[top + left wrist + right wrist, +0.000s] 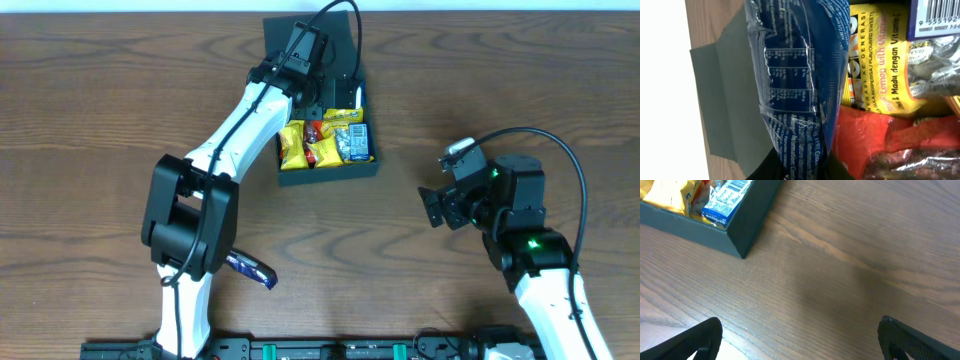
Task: Pack container
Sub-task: 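Lower the blue packet upright into the box's back left, then release the packet and withdraw the left gripper toward the dark bar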
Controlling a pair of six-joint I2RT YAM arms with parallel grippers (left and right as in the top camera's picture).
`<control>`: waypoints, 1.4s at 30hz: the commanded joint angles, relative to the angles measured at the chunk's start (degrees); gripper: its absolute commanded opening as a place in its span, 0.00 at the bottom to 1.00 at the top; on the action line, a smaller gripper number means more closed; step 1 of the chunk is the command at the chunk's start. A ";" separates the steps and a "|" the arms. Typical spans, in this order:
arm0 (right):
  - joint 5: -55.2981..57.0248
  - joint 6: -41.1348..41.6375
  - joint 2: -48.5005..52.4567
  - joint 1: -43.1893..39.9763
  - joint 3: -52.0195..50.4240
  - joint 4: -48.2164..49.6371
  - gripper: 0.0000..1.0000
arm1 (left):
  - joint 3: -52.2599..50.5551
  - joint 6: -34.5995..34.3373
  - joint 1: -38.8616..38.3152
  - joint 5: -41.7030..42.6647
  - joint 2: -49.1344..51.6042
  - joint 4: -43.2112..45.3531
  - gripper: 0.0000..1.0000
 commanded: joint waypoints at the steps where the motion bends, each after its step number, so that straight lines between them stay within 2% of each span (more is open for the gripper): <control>1: -0.63 -0.66 -0.07 -0.50 -0.07 0.04 0.99 | 1.92 -2.82 0.09 2.27 2.03 0.17 0.17; 6: -0.63 -0.66 -0.07 -0.50 -0.07 0.04 0.99 | 1.92 -4.13 0.07 2.29 2.91 0.15 0.17; 9: -0.63 -0.66 -0.07 -0.50 -0.07 0.04 0.99 | 1.92 -4.52 0.07 2.27 2.97 0.17 0.22; 11: -0.63 -0.66 -0.07 -0.50 -0.07 0.04 0.99 | 1.92 -4.50 0.07 2.12 2.97 0.61 0.29; 14: -0.63 -0.66 -0.07 -0.50 -0.07 0.02 0.99 | 1.95 -4.52 0.07 -1.88 2.82 3.15 0.29; 17: -0.63 -0.66 -0.07 -0.50 -0.07 0.04 0.99 | 1.95 -4.52 -0.11 -6.01 2.01 5.14 0.34; 22: -0.63 -0.66 -0.07 -0.50 -0.07 0.04 0.99 | 1.95 -5.55 -1.44 -7.10 -0.76 5.05 0.35; 27: -0.63 -0.66 -0.07 -0.50 -0.07 0.04 0.99 | 1.95 -8.61 -4.07 -11.80 -5.99 4.31 0.35; 32: -0.63 -0.66 -0.07 -0.50 -0.07 0.04 0.99 | 1.95 -13.09 -6.80 -12.63 -12.39 0.81 0.35; 34: -0.63 -0.66 -0.07 -0.50 -0.07 0.04 0.99 | 1.95 -17.49 -8.00 -15.96 -15.74 -2.23 0.35; 37: -0.63 -0.66 -0.07 -0.50 -0.07 0.04 0.99 | 1.95 -30.40 -9.31 -21.11 -20.68 -7.63 0.38; 38: -0.63 -0.66 -0.07 -0.50 -0.07 0.04 0.99 | 1.95 -34.05 -9.49 -21.66 -21.88 -8.92 0.44; 39: -0.63 -0.66 -0.07 -0.50 -0.07 0.02 0.99 | 1.95 -40.54 -9.73 -22.73 -23.89 -11.08 0.57; 42: -0.63 -0.66 -0.07 -0.50 -0.07 0.04 0.99 | 1.95 -53.02 -9.77 -24.13 -27.89 -16.63 0.63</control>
